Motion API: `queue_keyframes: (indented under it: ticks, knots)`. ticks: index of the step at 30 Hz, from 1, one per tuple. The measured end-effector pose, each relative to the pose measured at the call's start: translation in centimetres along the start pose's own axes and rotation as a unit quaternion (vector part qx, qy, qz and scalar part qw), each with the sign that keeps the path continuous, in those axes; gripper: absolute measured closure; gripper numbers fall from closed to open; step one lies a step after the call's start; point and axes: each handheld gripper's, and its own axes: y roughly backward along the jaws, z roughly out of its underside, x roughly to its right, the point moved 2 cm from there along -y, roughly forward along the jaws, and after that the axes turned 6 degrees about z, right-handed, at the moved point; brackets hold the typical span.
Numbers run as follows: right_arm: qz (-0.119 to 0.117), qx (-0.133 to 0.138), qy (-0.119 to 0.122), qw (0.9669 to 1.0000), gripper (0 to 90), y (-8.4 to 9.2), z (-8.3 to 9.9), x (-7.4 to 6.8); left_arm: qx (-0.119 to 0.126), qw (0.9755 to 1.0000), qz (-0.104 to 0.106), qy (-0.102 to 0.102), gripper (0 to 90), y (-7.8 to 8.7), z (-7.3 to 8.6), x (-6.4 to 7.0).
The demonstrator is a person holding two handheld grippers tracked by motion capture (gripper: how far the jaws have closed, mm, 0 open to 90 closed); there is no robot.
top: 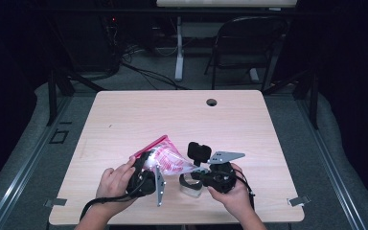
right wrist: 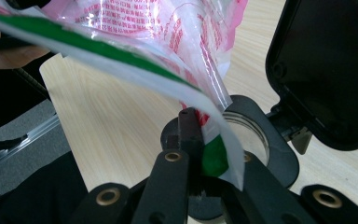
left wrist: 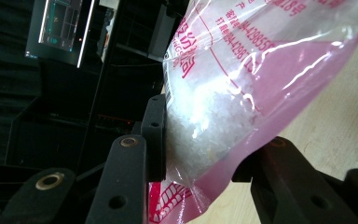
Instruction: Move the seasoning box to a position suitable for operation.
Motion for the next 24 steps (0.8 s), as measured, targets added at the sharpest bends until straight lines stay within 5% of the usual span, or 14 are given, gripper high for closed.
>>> queue_keyframes:
  ticks: [24]
  knots:
    - [-0.002,-0.011,-0.008,0.9999,90.0,-0.2,0.18,0.18,0.002,0.9996,-0.019,-0.02,67.0,0.29,-0.64,-0.1]
